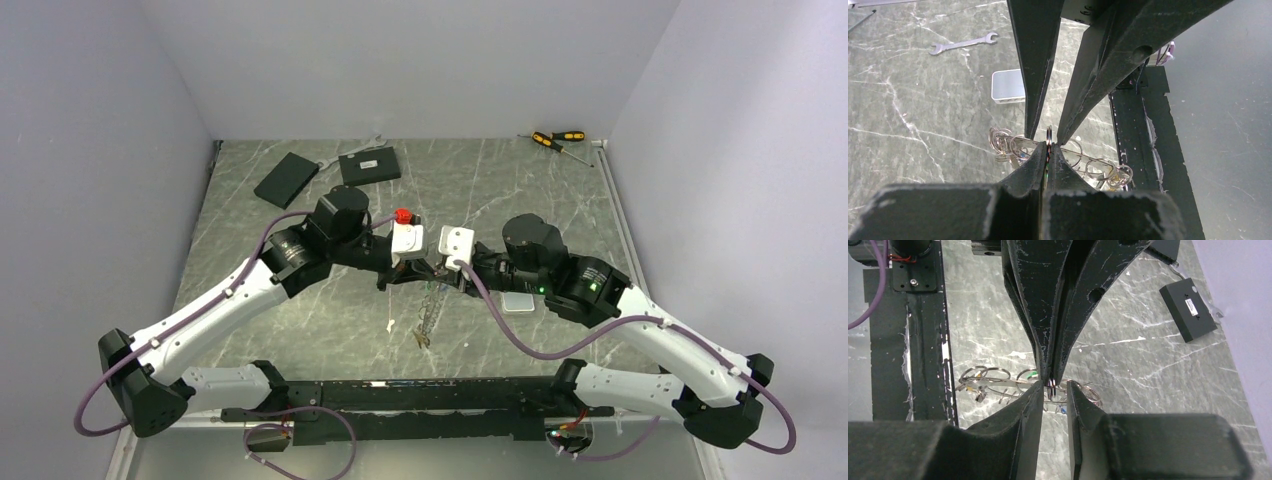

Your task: Put the keys on the keyring

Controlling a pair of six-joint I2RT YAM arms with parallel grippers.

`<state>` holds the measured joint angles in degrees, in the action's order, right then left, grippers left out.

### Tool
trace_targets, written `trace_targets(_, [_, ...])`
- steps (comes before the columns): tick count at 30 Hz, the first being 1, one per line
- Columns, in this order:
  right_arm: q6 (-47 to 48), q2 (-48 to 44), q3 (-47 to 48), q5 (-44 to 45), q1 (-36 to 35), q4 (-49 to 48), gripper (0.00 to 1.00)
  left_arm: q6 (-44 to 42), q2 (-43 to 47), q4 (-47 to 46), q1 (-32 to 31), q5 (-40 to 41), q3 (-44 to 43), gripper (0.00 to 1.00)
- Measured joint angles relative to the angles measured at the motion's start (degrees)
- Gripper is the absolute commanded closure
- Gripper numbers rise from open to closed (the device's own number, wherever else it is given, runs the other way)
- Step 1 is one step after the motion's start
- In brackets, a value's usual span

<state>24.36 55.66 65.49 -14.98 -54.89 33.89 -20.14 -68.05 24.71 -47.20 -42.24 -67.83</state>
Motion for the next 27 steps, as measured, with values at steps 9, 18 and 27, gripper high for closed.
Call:
trace_targets(9, [0.17, 0.11, 0.00, 0.07, -0.07, -0.13, 0.98, 0.00, 0.35, -0.02, 0.09, 0.04, 0.02, 1.00])
trace_targets(18, [0.13, 0.07, -0.09, 0.13, -0.04, -0.17, 1.00, 0.11, 0.35, -0.02, 0.11, 0.04, 0.02, 1.00])
trace_targets(27, [-0.15, -2.64, -3.67, 0.57, -0.04, -3.39, 1.00, 0.20, 1.64, -0.92, 0.11, 0.24, 0.33, 0.48])
